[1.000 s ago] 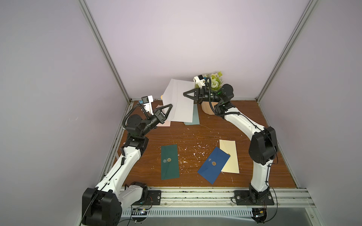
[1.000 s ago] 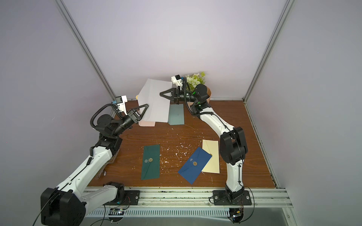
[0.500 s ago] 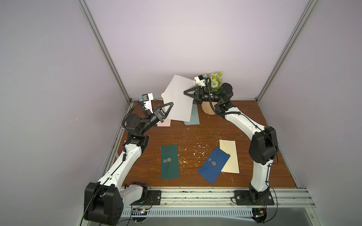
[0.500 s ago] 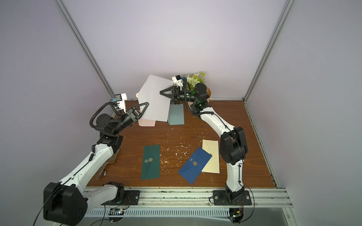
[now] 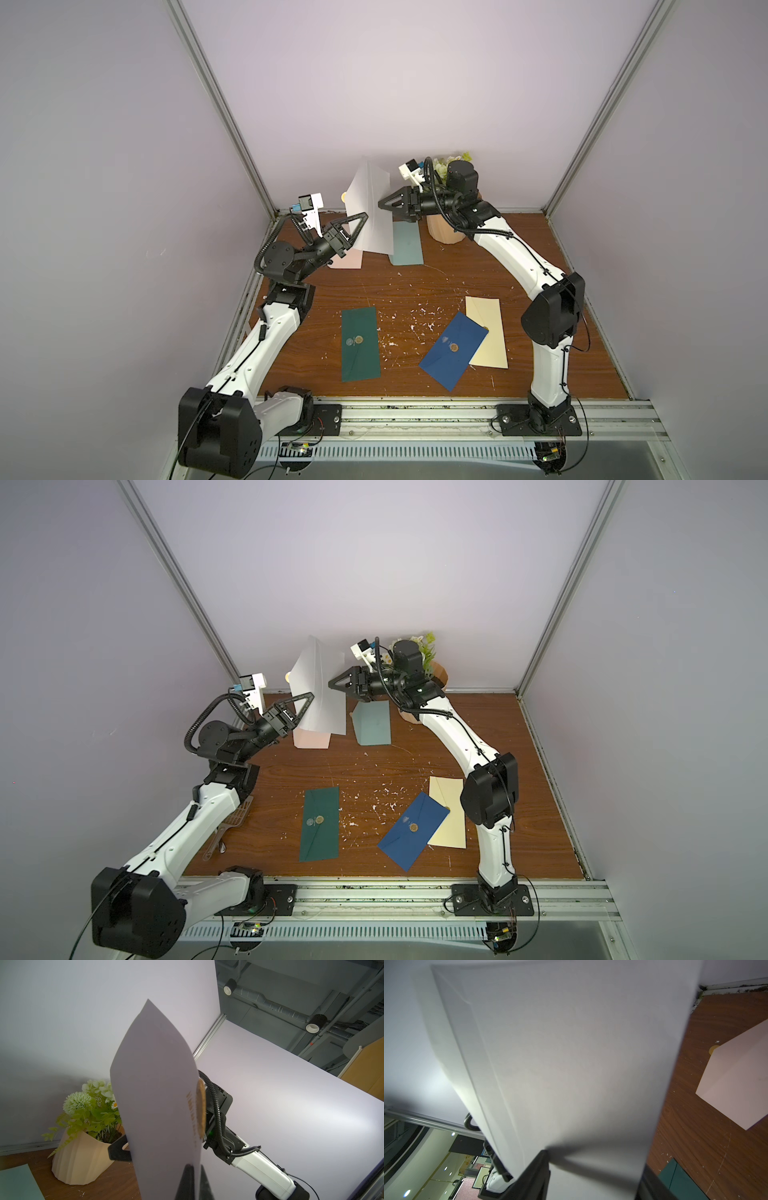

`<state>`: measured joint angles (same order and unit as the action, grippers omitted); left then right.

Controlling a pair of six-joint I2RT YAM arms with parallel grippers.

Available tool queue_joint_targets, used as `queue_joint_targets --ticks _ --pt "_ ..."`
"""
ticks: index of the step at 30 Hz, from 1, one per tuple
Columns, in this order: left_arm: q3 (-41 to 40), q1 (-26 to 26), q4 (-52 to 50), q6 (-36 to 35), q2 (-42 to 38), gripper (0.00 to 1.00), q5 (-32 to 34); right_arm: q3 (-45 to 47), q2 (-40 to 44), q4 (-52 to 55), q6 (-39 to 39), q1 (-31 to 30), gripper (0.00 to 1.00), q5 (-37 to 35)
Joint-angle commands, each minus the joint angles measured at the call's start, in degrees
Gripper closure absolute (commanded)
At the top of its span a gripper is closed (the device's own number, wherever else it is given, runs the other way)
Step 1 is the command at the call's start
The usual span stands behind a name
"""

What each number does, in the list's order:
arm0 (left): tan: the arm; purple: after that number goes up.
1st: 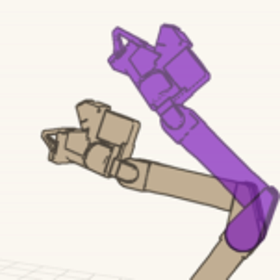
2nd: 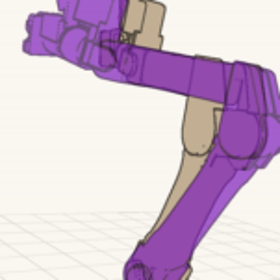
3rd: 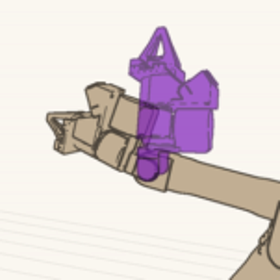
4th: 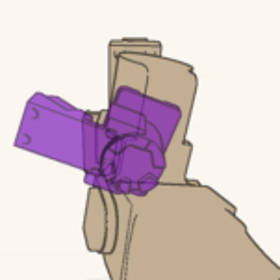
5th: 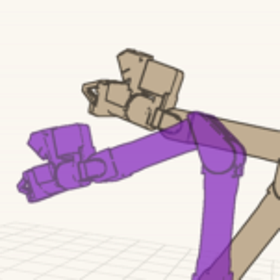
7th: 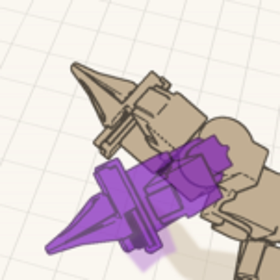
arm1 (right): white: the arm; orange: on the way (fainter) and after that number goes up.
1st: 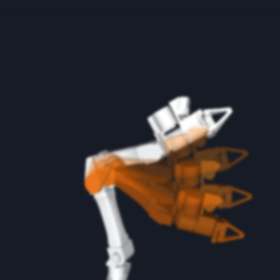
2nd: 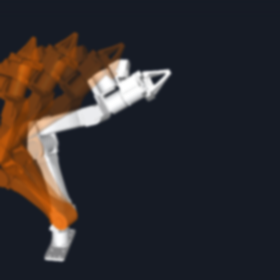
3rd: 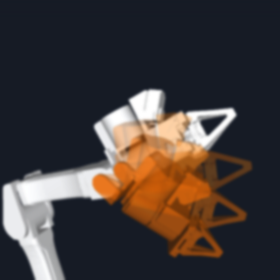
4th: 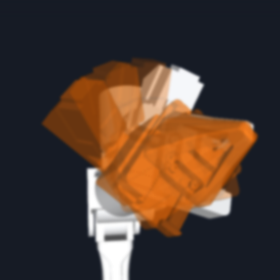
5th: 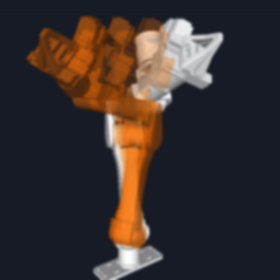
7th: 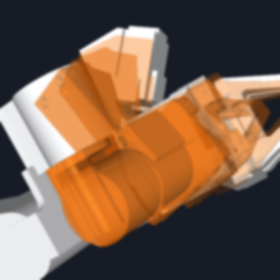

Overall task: Open the envelope
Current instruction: Place the envelope at the center of the board.

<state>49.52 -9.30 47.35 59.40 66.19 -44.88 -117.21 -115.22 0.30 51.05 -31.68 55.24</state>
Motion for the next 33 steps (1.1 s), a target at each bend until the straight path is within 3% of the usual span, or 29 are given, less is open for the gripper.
queue_joint_targets --ticks 1,5,12,23,29,33 --pt "1.9 0.5 -5.5 -4.6 -1.2 1.00 2.2 -3.4 0.0 10.3 -8.1 -0.6 0.38 -3.8" --pt "1.5 1.5 -26.8 -14.9 -5.3 1.00 13.8 -5.3 1.4 20.8 -15.1 0.8 0.38 -12.8" --pt "-6.3 9.2 -41.2 -13.1 -13.7 1.00 24.1 -1.2 6.7 26.2 -20.1 3.0 0.38 -22.2" --pt "-11.5 13.8 -48.5 -15.2 -14.8 1.00 27.7 2.8 8.7 26.3 -20.4 3.9 0.38 -21.8" --pt "-11.2 21.8 -49.8 -16.6 -11.0 1.00 23.4 4.5 10.4 27.1 -21.5 5.1 0.38 -21.6" --pt "-7.9 23.6 -52.4 -20.3 -8.1 1.00 22.6 6.8 12.1 27.0 -22.3 6.1 0.38 -22.0"
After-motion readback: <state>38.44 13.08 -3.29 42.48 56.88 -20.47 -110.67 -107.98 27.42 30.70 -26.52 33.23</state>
